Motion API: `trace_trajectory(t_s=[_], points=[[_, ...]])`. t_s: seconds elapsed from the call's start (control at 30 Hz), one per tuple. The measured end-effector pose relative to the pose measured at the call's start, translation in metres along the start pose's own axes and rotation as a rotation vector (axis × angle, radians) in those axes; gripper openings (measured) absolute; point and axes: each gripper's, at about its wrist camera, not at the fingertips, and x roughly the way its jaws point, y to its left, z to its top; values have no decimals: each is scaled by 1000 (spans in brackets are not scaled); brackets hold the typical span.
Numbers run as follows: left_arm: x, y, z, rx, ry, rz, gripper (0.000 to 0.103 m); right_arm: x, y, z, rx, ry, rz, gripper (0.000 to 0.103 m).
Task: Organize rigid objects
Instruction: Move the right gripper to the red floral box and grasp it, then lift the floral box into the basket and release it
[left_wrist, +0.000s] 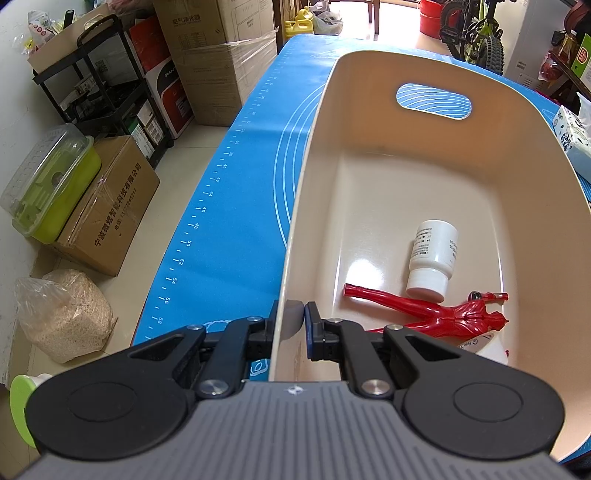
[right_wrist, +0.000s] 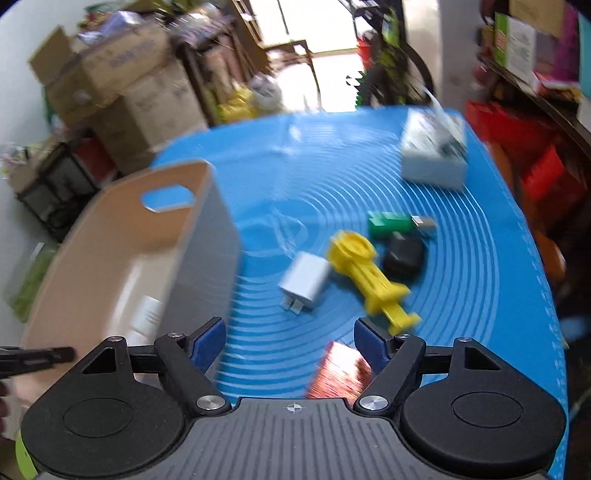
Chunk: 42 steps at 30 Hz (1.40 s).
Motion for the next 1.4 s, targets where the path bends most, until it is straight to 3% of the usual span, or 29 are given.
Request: trace_trajectory(t_s=[0.2, 0.33, 0.4, 0.57, 0.67, 0.77, 0.97, 1.4], points=[[0, 0, 0, 0, 0, -1, 13, 27, -18, -16, 30, 107, -65, 80], [0, 0, 0, 0, -1, -1, 13, 38, -23, -22, 67, 150, -64, 78], [0, 0, 0, -1, 0, -2, 13, 42, -23, -24, 78, 162, -70, 75], [0, 0, 0, -1, 0, -2, 13, 53, -22, -30, 72, 192, -74, 53], [0, 1, 0, -2, -1, -3, 13, 54, -18, -32, 40, 191, -91, 46], [0, 1, 0, -1, 0, -2, 13, 53, -16, -34, 7, 185, -98, 45], [0, 1, 0, -1, -1, -2, 13, 42, -14, -27, -31, 116, -113, 45], [0, 1, 0, -1, -1, -3, 13, 1, -2, 2, 21, -105, -33, 45]])
